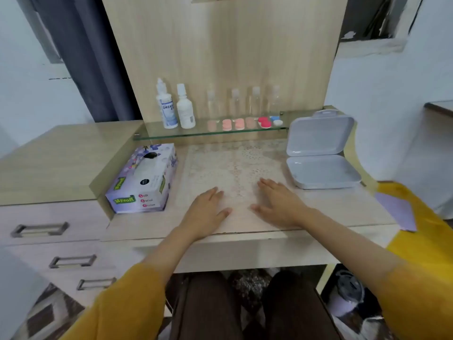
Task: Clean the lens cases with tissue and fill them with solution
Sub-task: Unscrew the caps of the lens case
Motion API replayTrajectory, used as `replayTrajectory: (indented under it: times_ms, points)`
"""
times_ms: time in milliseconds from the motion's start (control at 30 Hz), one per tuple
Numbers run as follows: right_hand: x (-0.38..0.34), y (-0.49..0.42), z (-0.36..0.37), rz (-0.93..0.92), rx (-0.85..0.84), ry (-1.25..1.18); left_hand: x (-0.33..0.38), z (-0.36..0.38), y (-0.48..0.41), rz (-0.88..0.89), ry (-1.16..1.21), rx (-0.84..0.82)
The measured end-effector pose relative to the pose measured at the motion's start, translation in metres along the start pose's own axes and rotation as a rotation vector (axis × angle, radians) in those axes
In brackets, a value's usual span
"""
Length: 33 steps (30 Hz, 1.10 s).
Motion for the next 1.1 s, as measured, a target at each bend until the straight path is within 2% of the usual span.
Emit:
replayTrajectory:
  times_ms: [600, 867, 1100]
  points:
    - [0.011, 0.0, 0.018, -0.04, 0.053, -0.099, -0.005, 0.011, 0.008, 0.031, 0.007, 0.111]
    - [0.022, -0.006, 0.009, -0.105, 0.103, -0.155, -0.005, -0.002, -0.01, 0.028, 0.15, 0.058]
    - [0.037, -0.02, 0.007, -0.126, 0.108, -0.109, -0.01, -0.047, -0.067, 0.016, 0.15, 0.279]
Point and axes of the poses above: each hand's wrist, its own y-axis away from the middle knuckle, its own z-axis out of the palm, x = y × z, the point moved 1 cm from there along -y, towards the middle knuckle, and after that the axes turned 2 degrees about -y, right-handed, at the moved point
